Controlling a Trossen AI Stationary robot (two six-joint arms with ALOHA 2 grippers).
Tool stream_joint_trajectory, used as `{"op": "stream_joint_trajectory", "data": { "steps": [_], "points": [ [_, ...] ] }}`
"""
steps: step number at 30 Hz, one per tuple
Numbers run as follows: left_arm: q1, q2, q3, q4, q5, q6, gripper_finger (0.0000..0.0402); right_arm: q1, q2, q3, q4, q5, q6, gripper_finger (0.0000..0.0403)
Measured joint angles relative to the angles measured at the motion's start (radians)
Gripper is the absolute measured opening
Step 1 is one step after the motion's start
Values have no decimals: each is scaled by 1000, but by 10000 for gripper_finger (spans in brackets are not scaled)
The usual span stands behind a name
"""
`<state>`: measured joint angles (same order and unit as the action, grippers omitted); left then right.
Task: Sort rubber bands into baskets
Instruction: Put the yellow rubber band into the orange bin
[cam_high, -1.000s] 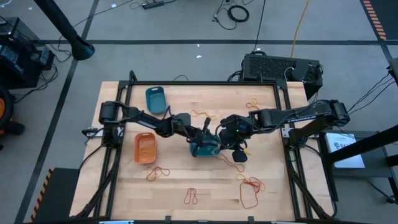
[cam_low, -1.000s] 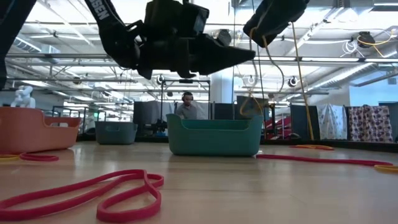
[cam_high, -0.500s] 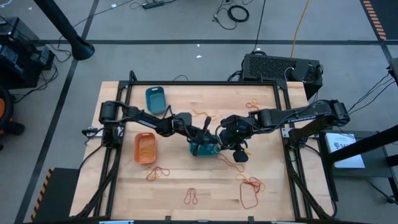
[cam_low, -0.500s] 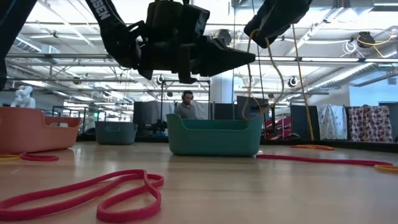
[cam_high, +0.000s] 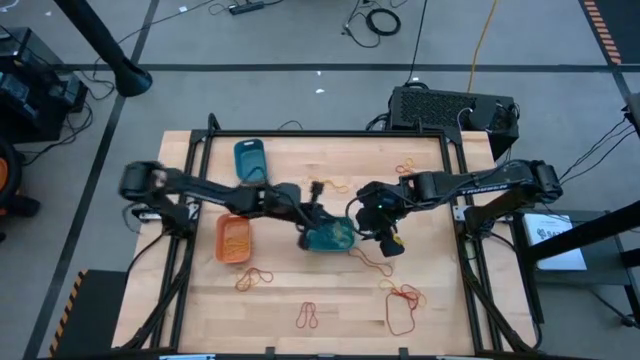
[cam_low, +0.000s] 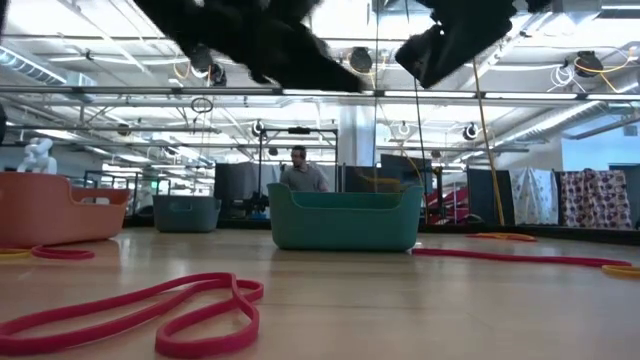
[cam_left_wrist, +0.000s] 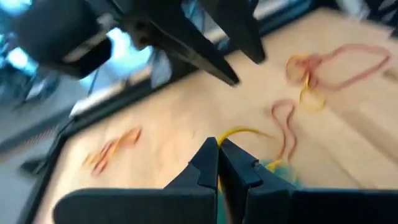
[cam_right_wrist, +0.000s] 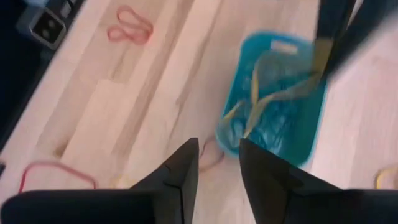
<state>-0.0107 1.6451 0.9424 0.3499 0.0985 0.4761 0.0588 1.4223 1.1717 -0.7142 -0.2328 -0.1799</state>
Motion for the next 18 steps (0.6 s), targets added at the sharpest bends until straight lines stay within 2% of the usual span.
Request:
{"op": "stream_joint_trajectory", "data": {
  "steps": [3, 5, 13, 18],
  "points": [
    [-38, -140, 0, -248, -149, -66, 3, -2, 0, 0, -63, 3, -20, 123],
    [-53, -234, 0, -415, -202, -158, 3, -1, 0, 0, -79, 2, -32, 126],
    [-93, -536, 0, -1059, -229, -695, 2, -1, 0, 0, -66, 1, -138, 127],
    [-111, -630, 0, -1379, -259, -964, 2, -1, 0, 0, -37, 1, -177, 127]
  ]
}}
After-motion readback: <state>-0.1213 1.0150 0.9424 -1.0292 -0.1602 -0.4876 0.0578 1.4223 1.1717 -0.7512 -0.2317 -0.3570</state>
